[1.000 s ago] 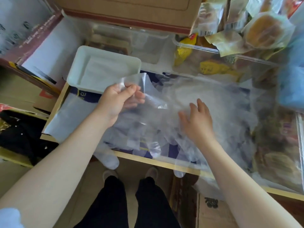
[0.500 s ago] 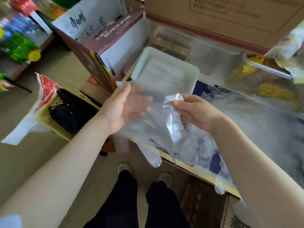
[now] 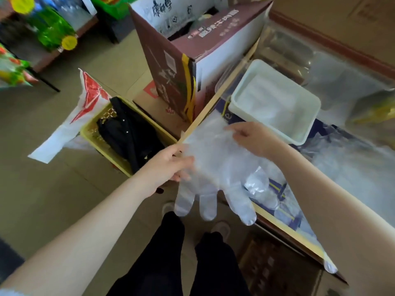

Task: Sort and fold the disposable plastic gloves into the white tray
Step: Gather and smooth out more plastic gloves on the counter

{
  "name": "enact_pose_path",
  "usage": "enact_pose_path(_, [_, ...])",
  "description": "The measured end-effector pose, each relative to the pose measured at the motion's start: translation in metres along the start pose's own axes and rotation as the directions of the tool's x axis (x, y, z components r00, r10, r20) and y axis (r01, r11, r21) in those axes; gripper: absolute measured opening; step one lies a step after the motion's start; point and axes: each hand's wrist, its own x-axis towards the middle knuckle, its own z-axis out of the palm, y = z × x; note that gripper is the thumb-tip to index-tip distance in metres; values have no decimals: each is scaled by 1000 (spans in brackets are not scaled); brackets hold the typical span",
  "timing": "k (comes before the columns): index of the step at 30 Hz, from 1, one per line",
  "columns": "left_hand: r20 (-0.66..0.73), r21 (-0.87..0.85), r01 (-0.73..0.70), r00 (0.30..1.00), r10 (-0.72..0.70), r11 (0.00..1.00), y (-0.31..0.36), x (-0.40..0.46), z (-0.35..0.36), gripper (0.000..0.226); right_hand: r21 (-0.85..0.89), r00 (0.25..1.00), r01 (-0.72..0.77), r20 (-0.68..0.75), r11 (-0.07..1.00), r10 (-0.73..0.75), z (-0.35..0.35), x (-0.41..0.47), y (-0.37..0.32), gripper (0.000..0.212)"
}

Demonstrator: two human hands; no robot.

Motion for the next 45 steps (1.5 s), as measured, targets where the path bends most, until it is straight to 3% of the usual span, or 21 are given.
enact_pose_path(4, [-109,-59,-66,992,60,996,9,15,-13,25,63,995,-27,93,998,21,6,7,-4,37])
enact_pose_path(8, [-158,200,-106,978,139,974,26,30,-11,39,-6,988,-12,153,1000,13,3,5,-9,21])
enact_pose_path(11, [-96,303,-94,987,128,949,40,38,-8,53,-26,973,-6,231,1000,12,-3,-2,-13,24])
enact_pose_path(13, [-12,411,-140,987,159,901,45,40,-3,38,64,980,-50,196,997,36,-7,-4,-8,15])
enact_pose_path(15, [36,472,-206,976,215,857,48,41,3,22,115,988,-121,113,986,108,-9,-4,1,26])
enact_pose_path(17, [6,513,-229,965,263,827,47,45,6,18,106,965,-253,99,962,243,-13,-6,10,40])
enact_pose_path(20, [-114,536,-194,948,298,822,45,53,6,16,206,919,-387,165,899,358,-15,-16,20,27])
enact_pose_path(22, [-153,560,-158,945,289,813,46,59,9,15,352,911,-411,114,841,397,-11,-23,32,15])
enact_pose_path(24, [-160,551,-145,948,274,822,48,62,11,13,432,896,-421,60,797,441,0,-26,40,18])
enact_pose_path(27, [-112,537,-154,961,251,829,55,64,18,11,449,899,-425,112,786,423,13,-36,48,17])
enact_pose_path(31, [-31,431,-167,979,199,887,61,67,15,4,310,942,-336,120,889,314,18,-46,55,13])
enact_pose_path(33, [80,262,-151,988,135,953,68,61,14,6,298,950,-312,120,902,289,16,-49,58,7])
enact_pose_path(35, [245,74,-117,965,95,990,77,51,16,8,340,961,-275,76,899,265,11,-53,57,18])
enact_pose_path(36, [318,-8,-102,943,100,995,83,45,18,8,444,969,-242,68,863,237,11,-56,56,21])
enact_pose_path(38, [445,-154,-82,884,143,985,92,34,23,8,743,989,-145,96,653,110,7,-63,54,12])
enact_pose_path(40, [534,-276,-61,820,206,959,99,26,31,9,851,987,-162,141,500,80,6,-68,49,25])
enact_pose_path(42, [543,-346,-59,801,251,936,103,24,36,10,780,965,-260,211,569,153,10,-64,45,44])
enact_pose_path(44, [518,-386,-64,811,273,920,101,28,34,10,753,972,-234,205,615,118,12,-62,54,28])
enact_pose_path(45, [503,-401,-55,821,270,915,98,32,30,10,808,978,-180,208,561,14,11,-64,57,19])
